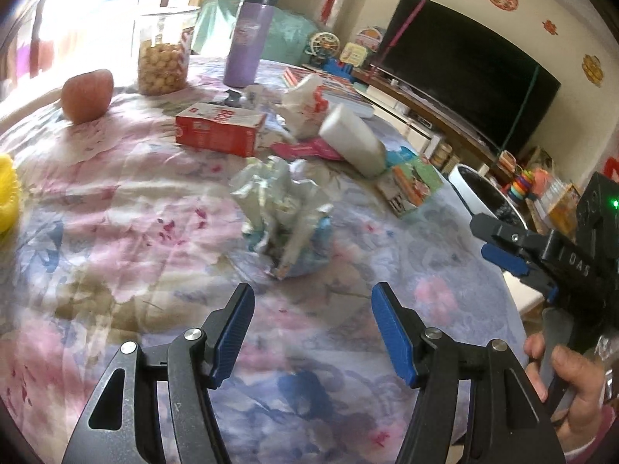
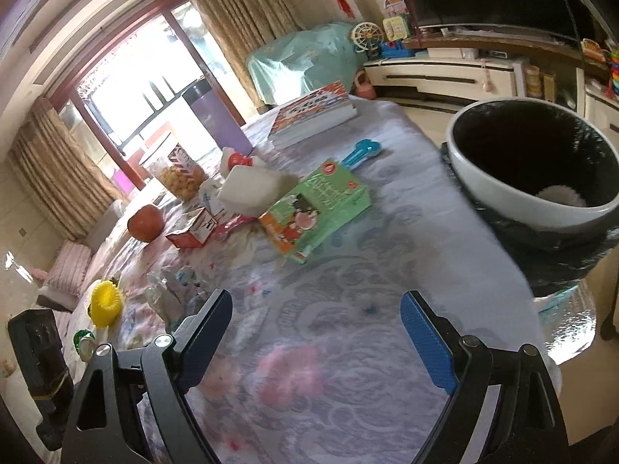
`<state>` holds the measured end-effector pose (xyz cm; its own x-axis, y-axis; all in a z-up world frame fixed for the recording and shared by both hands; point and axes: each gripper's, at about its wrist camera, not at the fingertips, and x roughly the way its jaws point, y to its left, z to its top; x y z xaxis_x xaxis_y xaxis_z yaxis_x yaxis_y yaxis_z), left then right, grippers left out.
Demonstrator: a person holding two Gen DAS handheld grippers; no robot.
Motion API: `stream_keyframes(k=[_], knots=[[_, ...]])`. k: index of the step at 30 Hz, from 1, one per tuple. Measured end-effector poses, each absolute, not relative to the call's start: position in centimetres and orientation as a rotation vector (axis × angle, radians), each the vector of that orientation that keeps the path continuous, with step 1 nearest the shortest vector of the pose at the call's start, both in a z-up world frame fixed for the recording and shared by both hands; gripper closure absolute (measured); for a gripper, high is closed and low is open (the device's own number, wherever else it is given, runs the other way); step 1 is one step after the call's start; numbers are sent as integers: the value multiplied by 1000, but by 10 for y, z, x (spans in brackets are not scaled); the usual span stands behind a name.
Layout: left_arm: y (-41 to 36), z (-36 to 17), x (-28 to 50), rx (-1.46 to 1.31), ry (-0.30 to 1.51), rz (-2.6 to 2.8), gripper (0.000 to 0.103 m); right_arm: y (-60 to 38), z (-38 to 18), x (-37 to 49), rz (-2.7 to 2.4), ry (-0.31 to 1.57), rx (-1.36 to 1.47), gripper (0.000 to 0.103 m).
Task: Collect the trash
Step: 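Move both tools back toward the crumpled paper and green milk carton, then grasp the crumpled paper with the left tool while the right tool grasps the green milk carton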
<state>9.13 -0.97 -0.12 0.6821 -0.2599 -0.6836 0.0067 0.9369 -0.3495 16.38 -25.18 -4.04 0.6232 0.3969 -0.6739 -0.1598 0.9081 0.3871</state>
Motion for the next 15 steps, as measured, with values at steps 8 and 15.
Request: stream_keyframes(k=[8, 15], knots=[[3, -5, 117, -338, 814, -141, 38, -235, -49, 185, 321, 862, 318, 13], [5, -9, 146, -318, 815, -136, 37, -219, -51, 212, 326, 870, 340, 13]])
